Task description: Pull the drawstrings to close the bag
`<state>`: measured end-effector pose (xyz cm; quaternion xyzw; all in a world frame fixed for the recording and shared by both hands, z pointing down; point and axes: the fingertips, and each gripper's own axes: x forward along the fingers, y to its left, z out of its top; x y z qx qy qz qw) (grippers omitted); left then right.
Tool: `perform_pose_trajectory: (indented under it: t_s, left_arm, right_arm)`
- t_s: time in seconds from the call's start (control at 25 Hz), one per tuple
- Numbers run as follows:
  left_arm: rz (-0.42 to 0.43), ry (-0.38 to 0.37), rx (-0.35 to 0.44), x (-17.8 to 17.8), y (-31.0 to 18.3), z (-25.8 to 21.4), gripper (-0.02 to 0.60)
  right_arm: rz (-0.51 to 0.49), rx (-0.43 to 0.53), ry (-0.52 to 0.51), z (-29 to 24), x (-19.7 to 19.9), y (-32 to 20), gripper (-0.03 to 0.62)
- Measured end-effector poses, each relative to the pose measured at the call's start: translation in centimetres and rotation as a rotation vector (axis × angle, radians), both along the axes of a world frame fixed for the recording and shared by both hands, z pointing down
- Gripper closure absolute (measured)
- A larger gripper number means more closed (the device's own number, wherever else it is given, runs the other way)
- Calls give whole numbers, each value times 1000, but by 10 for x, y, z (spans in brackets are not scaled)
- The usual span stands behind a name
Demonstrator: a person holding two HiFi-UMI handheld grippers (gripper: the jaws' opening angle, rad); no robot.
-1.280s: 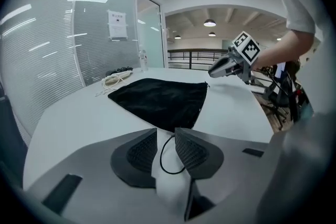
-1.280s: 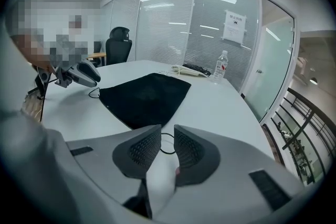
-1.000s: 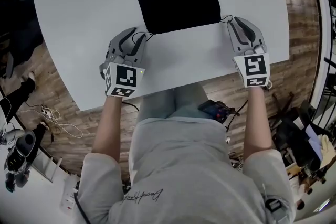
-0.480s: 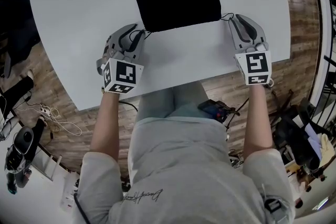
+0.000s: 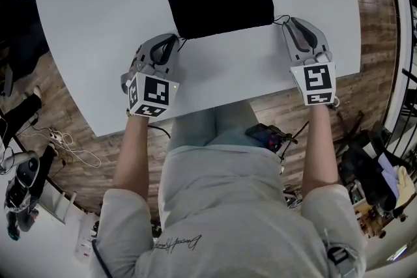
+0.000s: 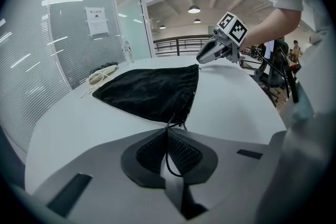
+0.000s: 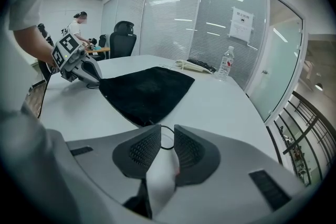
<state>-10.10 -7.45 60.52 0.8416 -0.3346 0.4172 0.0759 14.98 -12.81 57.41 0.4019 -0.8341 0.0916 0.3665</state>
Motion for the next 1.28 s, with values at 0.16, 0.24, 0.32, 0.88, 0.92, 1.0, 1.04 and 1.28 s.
perform_pose_trajectory:
  t_s: [0.16,0.24,0.32,0.88,0.92,1.0,1.04,1.28]
  left_arm:
    - [6,2,4,-1,-1,-3,568]
    - [4,4,15,-2,-2,-6,568]
    - [2,6,26,-2,-4,-8,568]
    - [-37,21,44,-4,-16,-16,568]
    - [-44,25,44,-4,-17,-17,568]
    - [-64,38,41,-4,-18,-17,568]
    - [-76,45,39,-5,-18,-17,568]
    - [-116,32,50,-12,-18,-15,568]
  right_arm:
    - [-29,10,49,3,3,0,500]
    - [-62,18,94,8,3,0,491]
    - [-95,31,144,14,4,-1,485]
    - [-341,57,258,29,-14,-10,457]
    - [-345,60,253,29,-15,-10,467]
    - [-345,67,244,29,-18,-9,502]
    - [-341,70,241,29,-20,-9,514]
    - [-217,92,201,24,-18,-12,566]
